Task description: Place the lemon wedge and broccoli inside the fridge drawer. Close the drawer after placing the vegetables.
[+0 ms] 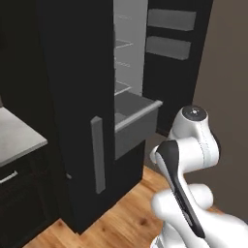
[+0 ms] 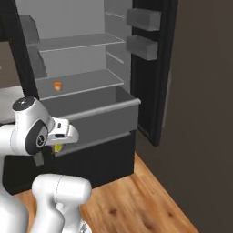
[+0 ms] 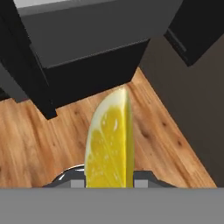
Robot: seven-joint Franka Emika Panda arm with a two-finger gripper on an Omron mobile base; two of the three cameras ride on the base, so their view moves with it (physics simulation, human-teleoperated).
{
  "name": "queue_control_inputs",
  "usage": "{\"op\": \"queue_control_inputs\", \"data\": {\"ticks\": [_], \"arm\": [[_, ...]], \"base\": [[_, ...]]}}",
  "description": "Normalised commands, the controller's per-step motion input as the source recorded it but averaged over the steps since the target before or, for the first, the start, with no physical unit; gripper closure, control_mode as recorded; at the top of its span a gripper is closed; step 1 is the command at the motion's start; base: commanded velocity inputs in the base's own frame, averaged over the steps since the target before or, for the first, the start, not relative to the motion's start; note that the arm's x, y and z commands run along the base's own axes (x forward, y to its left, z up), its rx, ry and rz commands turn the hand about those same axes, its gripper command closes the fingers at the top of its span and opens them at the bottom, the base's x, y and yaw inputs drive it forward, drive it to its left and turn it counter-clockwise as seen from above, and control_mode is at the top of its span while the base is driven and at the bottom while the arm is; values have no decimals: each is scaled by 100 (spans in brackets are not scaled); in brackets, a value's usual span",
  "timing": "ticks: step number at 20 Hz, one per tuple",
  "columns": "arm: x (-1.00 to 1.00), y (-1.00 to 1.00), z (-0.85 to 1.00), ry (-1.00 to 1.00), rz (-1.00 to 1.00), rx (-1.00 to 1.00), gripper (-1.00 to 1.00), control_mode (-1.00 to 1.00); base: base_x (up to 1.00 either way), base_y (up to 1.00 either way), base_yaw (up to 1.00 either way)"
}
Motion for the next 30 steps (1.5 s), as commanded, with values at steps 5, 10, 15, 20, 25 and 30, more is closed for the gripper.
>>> {"op": "queue_control_inputs", "data": {"ticks": [5,10,15,20,25,30], "arm": [[0,0,0,0,0,0,100,100],[0,0,0,0,0,0,100,100],[0,0,0,0,0,0,100,100],[0,0,0,0,0,0,100,100],[6,-12,-20,0,7,1,100,-100],[97,-7,-78,12,13,1,100,-100]], "base": [[100,-63,44],[94,-54,48],[91,-21,43],[71,-2,41],[5,-10,15],[0,0,0]]}}
